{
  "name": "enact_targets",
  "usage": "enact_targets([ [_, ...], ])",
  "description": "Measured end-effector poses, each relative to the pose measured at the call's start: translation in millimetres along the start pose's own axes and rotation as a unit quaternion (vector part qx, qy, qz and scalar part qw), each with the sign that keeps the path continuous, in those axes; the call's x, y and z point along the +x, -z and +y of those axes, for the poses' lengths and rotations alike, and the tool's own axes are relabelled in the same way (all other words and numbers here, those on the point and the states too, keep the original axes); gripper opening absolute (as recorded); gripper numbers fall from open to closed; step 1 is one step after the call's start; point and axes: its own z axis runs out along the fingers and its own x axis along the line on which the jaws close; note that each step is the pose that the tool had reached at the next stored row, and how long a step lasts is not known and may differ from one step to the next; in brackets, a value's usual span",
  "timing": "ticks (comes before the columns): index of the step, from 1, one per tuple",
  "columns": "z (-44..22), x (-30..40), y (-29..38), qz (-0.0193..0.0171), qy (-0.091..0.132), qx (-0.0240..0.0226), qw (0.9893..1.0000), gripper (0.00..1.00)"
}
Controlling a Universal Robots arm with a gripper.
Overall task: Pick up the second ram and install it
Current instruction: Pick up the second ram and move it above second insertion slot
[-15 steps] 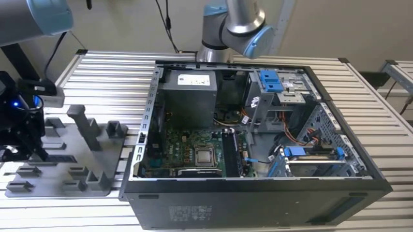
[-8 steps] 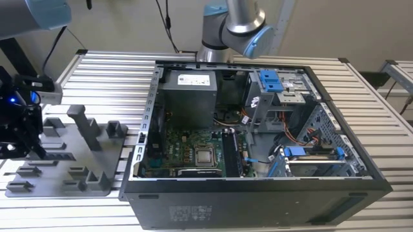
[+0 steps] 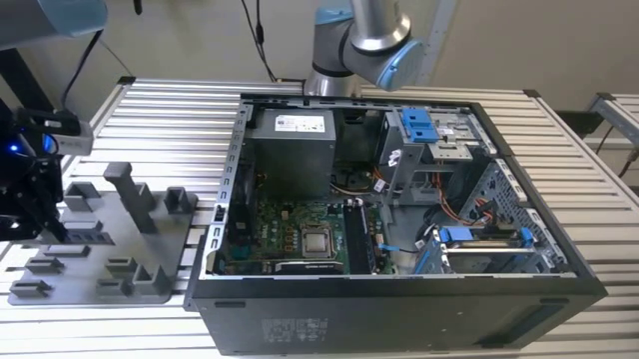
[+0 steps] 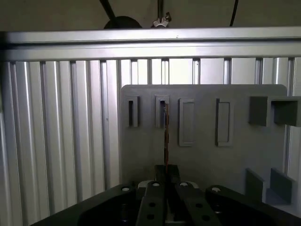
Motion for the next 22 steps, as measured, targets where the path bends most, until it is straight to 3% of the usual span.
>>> enact_targets([
  [22,-0.5,0.6,24.9,0.0000,-0.001,-0.0001,1.0000,0.15],
])
